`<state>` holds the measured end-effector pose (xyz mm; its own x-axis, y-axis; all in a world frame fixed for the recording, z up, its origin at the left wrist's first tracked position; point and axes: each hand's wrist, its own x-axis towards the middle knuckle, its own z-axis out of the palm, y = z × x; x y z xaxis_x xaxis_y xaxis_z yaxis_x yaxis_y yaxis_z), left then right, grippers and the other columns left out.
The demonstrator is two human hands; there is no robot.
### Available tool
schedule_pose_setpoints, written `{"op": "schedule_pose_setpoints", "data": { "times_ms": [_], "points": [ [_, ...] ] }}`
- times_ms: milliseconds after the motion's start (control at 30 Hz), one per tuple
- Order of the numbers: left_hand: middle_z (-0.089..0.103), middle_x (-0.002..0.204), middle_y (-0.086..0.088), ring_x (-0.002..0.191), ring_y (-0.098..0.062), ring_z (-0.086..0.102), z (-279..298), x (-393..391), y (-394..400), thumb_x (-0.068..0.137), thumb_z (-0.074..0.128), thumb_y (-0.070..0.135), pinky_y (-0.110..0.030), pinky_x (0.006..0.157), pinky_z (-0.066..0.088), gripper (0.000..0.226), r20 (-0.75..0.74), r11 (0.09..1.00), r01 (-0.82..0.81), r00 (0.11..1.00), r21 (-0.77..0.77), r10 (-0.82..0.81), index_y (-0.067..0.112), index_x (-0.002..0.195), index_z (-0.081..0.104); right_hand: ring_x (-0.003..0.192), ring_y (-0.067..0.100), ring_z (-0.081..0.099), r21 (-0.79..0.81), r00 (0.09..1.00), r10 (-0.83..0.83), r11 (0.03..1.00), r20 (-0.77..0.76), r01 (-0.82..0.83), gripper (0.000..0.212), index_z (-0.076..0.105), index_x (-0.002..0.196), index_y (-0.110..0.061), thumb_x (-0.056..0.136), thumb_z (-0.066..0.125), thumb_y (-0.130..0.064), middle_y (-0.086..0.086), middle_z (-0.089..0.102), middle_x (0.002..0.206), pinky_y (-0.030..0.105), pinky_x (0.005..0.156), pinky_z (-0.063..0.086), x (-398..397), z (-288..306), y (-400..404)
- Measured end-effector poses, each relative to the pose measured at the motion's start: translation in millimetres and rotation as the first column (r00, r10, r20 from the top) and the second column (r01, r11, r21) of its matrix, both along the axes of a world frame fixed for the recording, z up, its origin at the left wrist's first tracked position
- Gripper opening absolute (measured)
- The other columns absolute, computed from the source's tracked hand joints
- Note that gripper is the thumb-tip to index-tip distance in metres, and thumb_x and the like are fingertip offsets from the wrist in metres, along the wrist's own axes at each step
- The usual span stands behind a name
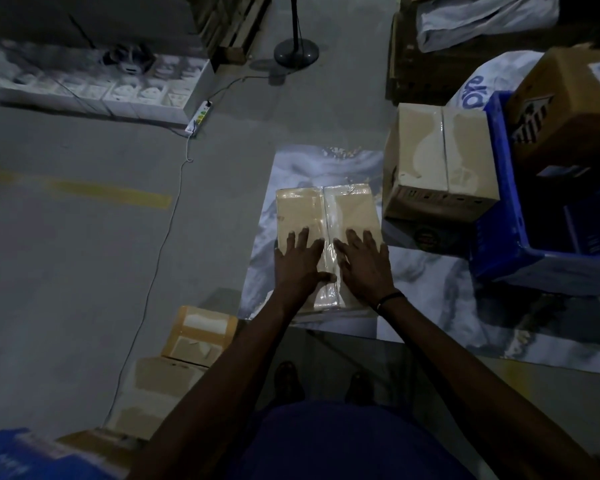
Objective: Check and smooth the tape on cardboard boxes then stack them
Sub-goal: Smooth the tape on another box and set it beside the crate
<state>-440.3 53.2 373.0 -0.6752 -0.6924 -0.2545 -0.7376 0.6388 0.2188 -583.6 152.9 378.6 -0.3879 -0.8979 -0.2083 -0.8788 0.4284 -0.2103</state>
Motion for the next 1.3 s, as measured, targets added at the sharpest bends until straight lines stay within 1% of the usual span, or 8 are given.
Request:
{"op": "schedule_pose_setpoints", "data": {
  "times_ms": [133,367,567,733,933,1033,1133,1300],
  "points": [
    [0.015,0.168,-0.008,0.152,-0.039,0.016,4,-5,-8,0.073,0.077,0.065,-0.066,0.113,0.03,0.097,0.02,0.999,-0.005,1.0,0.041,0.004,0.037,0.153,0.03,0.155,0.035,0.012,0.026,1.0,0.013,1.0,0.015,-0.014,0.053,0.033,0.156,-0.034,0.104,0.044,-0.037,0.002,0.021,0.168,0.064,0.117,0.023,-3,3,-3],
    [-0.003,0.171,-0.007,0.156,-0.037,-0.004,-6,-1,5,0.089,0.068,0.056,-0.066,0.122,0.006,0.091,0.001,0.999,-0.012,1.0,0.045,0.012,0.035,0.161,0.016,0.157,0.035,-0.002,0.006,0.998,0.047,0.999,0.033,-0.047,0.057,0.022,0.161,-0.032,0.107,0.037,-0.04,0.006,0.008,0.171,0.063,0.121,0.012,-3,-9,7],
    [0.013,0.169,-0.012,0.156,-0.036,0.01,-3,10,38,0.099,0.062,0.033,-0.051,0.122,0.02,0.069,-0.104,0.997,-0.033,0.994,0.067,0.04,0.024,0.159,0.03,0.156,0.032,0.014,-0.079,0.984,0.068,0.995,0.162,-0.055,0.053,0.036,0.157,-0.022,0.105,0.047,-0.022,0.008,0.021,0.168,0.055,0.122,0.025,-8,-3,22],
    [0.014,0.169,-0.014,0.156,-0.038,0.01,-10,6,43,0.098,0.065,0.027,-0.059,0.122,0.019,0.07,-0.079,0.995,-0.065,0.994,0.081,0.071,0.021,0.159,0.031,0.157,0.031,0.009,-0.044,0.989,0.065,0.997,0.133,-0.059,0.056,0.031,0.159,-0.024,0.104,0.045,-0.019,0.007,0.015,0.17,0.052,0.122,0.019,-2,-6,22],
    [0.018,0.169,-0.01,0.156,-0.034,0.014,-16,28,63,0.097,0.051,0.051,-0.063,0.119,0.023,0.071,-0.135,0.995,-0.052,0.989,0.08,0.063,0.022,0.159,0.032,0.153,0.034,0.024,-0.103,0.975,0.168,0.983,0.147,-0.154,0.053,0.043,0.153,-0.016,0.102,0.055,-0.026,0.013,0.028,0.165,0.057,0.116,0.034,-10,3,45],
    [0.002,0.171,-0.004,0.157,-0.028,0.0,-18,44,76,0.092,0.049,0.067,-0.061,0.123,0.013,0.087,-0.093,0.994,-0.025,0.995,0.106,0.034,0.027,0.163,0.017,0.157,0.027,0.009,-0.021,0.976,0.168,0.986,0.136,-0.167,0.065,0.031,0.159,-0.022,0.102,0.053,-0.046,0.004,0.013,0.17,0.058,0.122,0.02,-10,4,64],
    [-0.007,0.17,-0.005,0.157,-0.029,-0.006,-16,46,80,0.096,0.063,0.046,-0.059,0.124,0.009,0.089,-0.034,0.995,-0.016,0.999,0.094,0.019,0.025,0.163,0.008,0.158,0.028,0.003,-0.02,0.963,0.226,0.974,0.144,-0.226,0.083,0.024,0.161,-0.02,0.096,0.052,-0.063,0.006,0.006,0.171,0.056,0.123,0.015,-11,1,74],
    [0.013,0.17,-0.009,0.156,-0.034,0.014,-15,39,72,0.099,0.063,0.024,-0.06,0.119,0.023,0.072,-0.092,0.997,-0.054,0.994,0.051,0.059,0.022,0.161,0.026,0.157,0.035,0.006,-0.002,0.947,0.31,0.951,0.08,-0.311,0.088,0.02,0.162,-0.017,0.095,0.056,-0.061,0.011,0.007,0.171,0.059,0.121,0.019,-20,-6,71]
  ]
}}
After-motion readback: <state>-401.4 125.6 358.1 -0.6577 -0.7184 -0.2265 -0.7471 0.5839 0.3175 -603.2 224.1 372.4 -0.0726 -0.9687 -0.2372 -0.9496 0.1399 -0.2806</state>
